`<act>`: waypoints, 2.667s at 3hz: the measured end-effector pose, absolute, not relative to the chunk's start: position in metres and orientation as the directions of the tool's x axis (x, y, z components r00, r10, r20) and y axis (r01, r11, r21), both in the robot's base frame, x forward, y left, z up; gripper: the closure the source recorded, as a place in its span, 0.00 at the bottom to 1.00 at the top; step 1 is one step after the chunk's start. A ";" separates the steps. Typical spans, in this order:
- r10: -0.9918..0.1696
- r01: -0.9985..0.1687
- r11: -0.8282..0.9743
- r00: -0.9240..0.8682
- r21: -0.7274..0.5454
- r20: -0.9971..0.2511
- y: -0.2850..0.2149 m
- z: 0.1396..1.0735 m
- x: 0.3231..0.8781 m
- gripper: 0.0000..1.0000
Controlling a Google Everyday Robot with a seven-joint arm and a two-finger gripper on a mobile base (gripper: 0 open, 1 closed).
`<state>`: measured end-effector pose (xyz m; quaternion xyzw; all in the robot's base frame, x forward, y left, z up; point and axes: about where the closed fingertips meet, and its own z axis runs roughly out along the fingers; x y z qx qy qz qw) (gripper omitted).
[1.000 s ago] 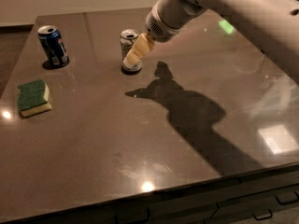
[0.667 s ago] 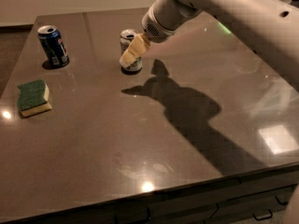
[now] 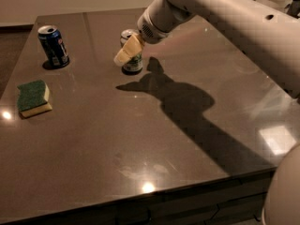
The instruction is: Move 7up can near sponge
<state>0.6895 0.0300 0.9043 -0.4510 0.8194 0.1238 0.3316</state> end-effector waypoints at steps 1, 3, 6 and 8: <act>-0.646 -0.825 0.558 -0.367 -0.086 -0.670 0.039 0.904 0.698 0.00; -0.638 -0.837 0.542 -0.357 -0.069 -0.682 0.048 0.903 0.704 0.41; -0.656 -0.918 0.397 -0.283 -0.001 -0.700 0.095 0.897 0.669 1.00; -0.658 -0.925 0.379 -0.273 0.004 -0.702 0.101 0.897 0.665 1.00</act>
Offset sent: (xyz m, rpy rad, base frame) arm 0.0202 0.0169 0.0020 0.0513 -0.0056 0.0217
